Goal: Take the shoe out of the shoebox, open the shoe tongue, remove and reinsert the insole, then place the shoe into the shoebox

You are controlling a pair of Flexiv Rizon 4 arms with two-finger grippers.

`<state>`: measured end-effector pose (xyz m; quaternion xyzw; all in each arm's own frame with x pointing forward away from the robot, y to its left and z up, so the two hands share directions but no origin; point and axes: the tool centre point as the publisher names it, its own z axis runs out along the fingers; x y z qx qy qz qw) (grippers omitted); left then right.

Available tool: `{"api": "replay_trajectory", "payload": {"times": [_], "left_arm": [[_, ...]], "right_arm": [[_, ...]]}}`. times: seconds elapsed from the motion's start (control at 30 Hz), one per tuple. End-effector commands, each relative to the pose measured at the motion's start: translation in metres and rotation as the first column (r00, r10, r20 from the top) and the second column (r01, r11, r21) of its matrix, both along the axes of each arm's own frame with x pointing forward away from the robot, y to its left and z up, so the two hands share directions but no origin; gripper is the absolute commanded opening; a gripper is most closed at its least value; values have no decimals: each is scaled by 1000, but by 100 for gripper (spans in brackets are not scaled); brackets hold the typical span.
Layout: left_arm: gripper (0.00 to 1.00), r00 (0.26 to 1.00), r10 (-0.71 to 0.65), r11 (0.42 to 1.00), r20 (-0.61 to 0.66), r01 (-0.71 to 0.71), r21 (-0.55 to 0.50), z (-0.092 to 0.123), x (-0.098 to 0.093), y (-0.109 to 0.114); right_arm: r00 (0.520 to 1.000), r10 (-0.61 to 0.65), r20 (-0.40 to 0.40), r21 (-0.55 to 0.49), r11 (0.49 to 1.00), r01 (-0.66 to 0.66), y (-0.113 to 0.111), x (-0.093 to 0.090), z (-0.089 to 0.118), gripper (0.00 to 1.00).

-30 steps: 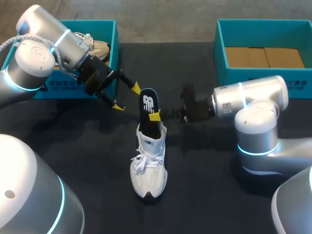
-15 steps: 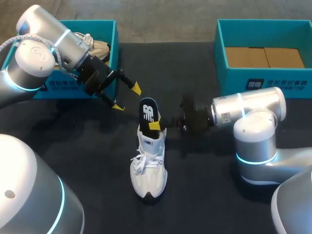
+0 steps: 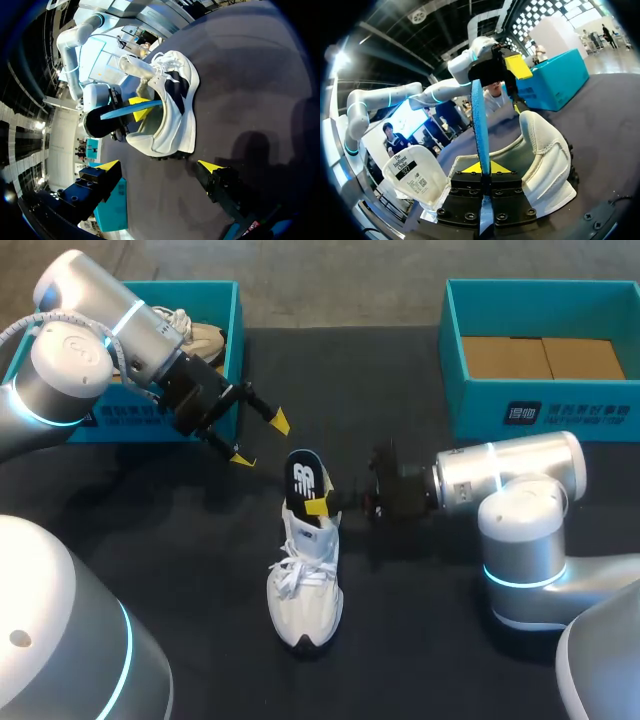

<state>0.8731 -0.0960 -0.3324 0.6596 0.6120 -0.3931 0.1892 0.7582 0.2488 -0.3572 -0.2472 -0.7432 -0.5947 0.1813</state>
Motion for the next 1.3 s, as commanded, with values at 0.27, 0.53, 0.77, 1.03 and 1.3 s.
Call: {"api": "replay_trajectory", "payload": {"times": [0.27, 0.53, 0.77, 1.03, 1.3], "left_arm": [[100, 1000, 0, 1000, 1, 0, 3, 0, 0, 0], [100, 1000, 0, 1000, 1, 0, 3, 0, 0, 0], [100, 1000, 0, 1000, 1, 0, 3, 0, 0, 0], [100, 1000, 0, 1000, 1, 0, 3, 0, 0, 0], [100, 1000, 0, 1000, 1, 0, 3, 0, 0, 0]], "right_arm": [[1000, 0, 27, -6, 1000, 0, 5, 3, 9, 37], [999, 8, 44, -13, 1000, -7, 6, 11, 20, 35], [998, 15, 62, -23, 1000, -13, 7, 21, 30, 34], [997, 19, 77, -30, 999, -17, 6, 29, 36, 31], [997, 22, 80, -35, 999, -20, 6, 33, 38, 0]]}}
